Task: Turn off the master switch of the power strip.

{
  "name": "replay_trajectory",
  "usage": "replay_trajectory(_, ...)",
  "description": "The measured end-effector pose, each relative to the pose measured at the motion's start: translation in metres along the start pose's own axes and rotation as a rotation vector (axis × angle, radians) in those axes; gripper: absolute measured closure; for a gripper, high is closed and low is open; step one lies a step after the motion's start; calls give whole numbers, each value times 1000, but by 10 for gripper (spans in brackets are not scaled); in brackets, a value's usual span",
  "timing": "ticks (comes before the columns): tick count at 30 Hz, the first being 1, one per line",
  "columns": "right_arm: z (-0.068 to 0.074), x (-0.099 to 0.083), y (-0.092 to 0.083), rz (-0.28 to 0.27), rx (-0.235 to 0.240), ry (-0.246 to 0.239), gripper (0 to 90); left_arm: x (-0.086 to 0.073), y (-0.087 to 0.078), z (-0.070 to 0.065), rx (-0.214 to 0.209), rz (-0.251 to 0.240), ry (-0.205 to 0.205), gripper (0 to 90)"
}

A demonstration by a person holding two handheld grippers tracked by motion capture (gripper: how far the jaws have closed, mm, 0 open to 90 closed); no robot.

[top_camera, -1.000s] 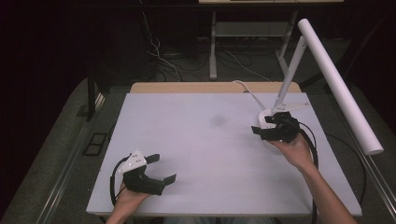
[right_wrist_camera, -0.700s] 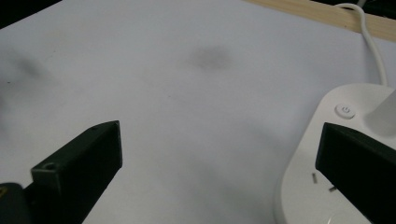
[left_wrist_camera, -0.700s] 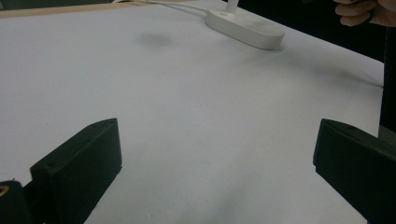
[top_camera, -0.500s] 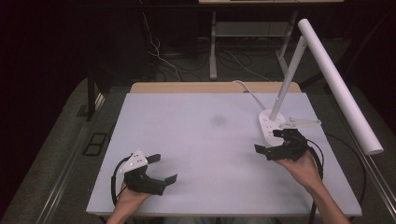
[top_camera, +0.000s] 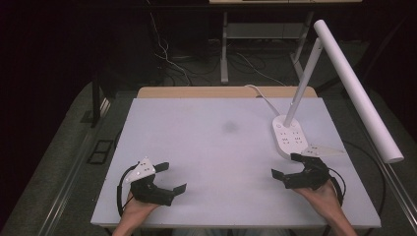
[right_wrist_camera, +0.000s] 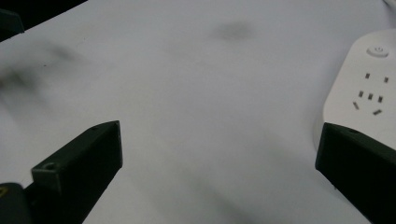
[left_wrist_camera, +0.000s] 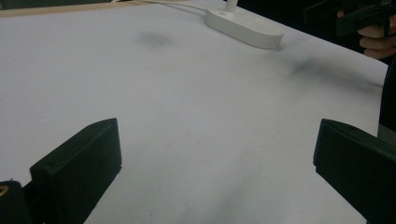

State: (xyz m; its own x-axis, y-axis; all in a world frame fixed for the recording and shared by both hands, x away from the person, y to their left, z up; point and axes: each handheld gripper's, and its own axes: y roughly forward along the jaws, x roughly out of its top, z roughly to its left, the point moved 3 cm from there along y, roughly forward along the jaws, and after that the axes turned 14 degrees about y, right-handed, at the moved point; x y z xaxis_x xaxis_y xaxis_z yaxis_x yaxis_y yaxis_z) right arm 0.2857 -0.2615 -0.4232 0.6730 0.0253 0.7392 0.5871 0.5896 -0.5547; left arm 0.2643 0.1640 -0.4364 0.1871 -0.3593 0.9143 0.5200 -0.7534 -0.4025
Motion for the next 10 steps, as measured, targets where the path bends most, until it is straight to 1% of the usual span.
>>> replay_trajectory(4,-2,-11,-6,-7,0,18,0,0,0,0,-1,2,-4,0)
replay_trajectory(5,-2,-11,-6,-7,0,18,0,0,0,0,-1,2,-4,0)
replay_trajectory(6,-3,-18,-7,-9,1,26,0,0,1,0,-2,4,-5,0)
replay_trajectory(8,-5,-23,-8,-16,1,32,0,0,1,1,-3,6,-6,0)
replay_trajectory(9,-6,-26,-8,-11,4,42,0,0,1,1,-5,8,-5,0)
replay_trajectory(10,-6,-26,-8,-11,4,42,0,0,1,1,-5,8,-5,0)
